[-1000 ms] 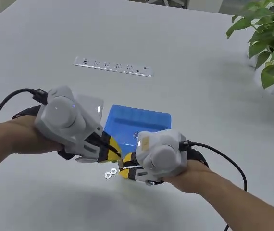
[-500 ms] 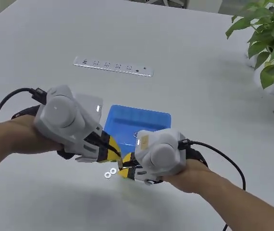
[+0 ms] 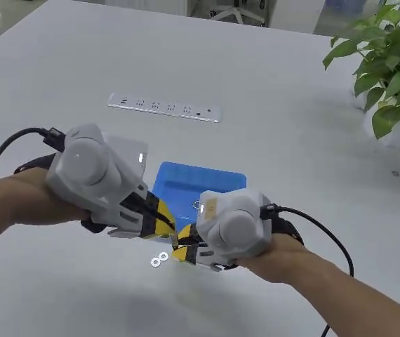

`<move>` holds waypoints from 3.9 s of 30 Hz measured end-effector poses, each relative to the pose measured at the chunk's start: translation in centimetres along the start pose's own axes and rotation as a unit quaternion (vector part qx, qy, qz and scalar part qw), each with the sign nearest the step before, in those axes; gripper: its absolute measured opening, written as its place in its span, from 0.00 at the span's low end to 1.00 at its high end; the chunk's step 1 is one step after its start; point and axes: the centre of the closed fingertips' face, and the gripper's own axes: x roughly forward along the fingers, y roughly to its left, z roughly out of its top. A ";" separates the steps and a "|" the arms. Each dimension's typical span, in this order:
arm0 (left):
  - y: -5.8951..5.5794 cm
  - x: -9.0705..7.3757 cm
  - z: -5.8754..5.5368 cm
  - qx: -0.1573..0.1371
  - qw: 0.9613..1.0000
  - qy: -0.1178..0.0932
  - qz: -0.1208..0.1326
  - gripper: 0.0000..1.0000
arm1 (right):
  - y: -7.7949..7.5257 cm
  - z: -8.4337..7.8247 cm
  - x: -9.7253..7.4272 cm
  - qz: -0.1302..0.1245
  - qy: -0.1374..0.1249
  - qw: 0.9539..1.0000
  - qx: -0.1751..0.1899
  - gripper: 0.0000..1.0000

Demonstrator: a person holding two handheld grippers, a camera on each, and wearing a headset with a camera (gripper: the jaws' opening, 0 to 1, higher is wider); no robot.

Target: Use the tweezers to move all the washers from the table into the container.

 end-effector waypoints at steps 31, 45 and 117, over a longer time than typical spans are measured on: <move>1.6 -3.3 3.3 0.033 0.999 -0.009 0.031 0.06 | -2.7 3.2 -3.3 -0.036 -0.003 0.999 -0.032 0.09; 4.0 -2.7 3.0 0.040 0.999 -0.007 0.028 0.06 | -4.9 2.7 -3.0 -0.041 -0.004 0.999 -0.028 0.09; 9.6 2.2 -1.5 0.026 1.000 0.010 0.011 0.06 | -9.8 -2.1 2.1 -0.018 0.010 1.000 -0.011 0.11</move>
